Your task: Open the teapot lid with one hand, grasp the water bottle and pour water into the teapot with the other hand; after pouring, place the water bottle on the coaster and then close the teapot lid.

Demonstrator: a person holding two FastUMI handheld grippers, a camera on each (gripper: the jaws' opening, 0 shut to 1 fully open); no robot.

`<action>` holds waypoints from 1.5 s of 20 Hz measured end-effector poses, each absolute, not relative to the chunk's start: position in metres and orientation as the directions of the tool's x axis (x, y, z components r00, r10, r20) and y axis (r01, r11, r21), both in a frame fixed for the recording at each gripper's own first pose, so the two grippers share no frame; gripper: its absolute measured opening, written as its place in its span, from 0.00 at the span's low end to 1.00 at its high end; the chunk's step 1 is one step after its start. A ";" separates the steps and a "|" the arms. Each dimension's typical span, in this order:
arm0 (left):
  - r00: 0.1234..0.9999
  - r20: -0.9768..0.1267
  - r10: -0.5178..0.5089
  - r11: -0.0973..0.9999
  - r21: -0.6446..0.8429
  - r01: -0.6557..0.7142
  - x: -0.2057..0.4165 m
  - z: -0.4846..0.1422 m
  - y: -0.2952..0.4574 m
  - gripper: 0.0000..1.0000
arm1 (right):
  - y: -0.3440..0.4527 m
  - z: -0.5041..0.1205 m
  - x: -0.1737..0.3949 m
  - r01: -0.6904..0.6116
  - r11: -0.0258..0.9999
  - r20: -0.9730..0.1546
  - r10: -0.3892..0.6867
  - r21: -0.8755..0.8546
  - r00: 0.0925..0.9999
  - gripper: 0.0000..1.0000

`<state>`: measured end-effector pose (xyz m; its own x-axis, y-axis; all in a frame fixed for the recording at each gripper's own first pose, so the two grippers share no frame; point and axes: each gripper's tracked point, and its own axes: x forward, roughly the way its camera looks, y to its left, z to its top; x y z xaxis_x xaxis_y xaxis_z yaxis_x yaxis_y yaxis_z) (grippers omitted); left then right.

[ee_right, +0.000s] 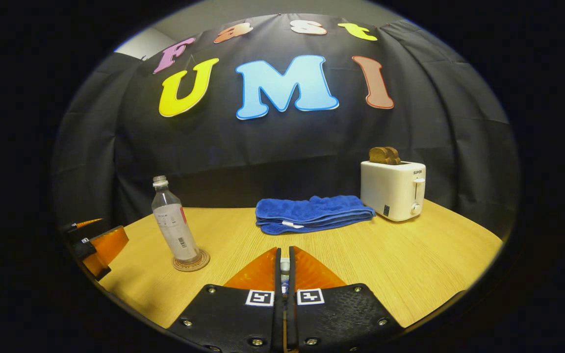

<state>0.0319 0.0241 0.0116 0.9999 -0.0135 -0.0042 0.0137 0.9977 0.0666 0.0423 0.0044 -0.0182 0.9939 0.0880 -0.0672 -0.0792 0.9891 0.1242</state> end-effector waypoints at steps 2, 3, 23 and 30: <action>1.000 -0.010 -0.013 0.998 0.065 0.013 0.029 0.010 0.026 1.00 | 0.007 -0.021 0.044 -0.081 0.990 -0.070 0.089 0.116 0.994 0.03; 1.000 -0.015 -0.013 0.998 0.062 0.014 0.029 0.009 0.026 1.00 | 0.007 -0.020 0.044 -0.080 0.991 -0.065 0.087 0.107 0.994 0.03; 1.000 -0.025 0.000 0.998 0.059 0.001 0.014 0.007 0.019 1.00 | 0.006 -0.030 0.047 -0.066 0.996 -0.079 0.071 0.060 0.994 0.10; 1.000 -0.008 -0.009 0.998 0.056 0.009 0.001 0.016 0.015 1.00 | 0.000 -0.003 0.025 -0.050 0.996 -0.013 0.051 0.080 0.999 0.30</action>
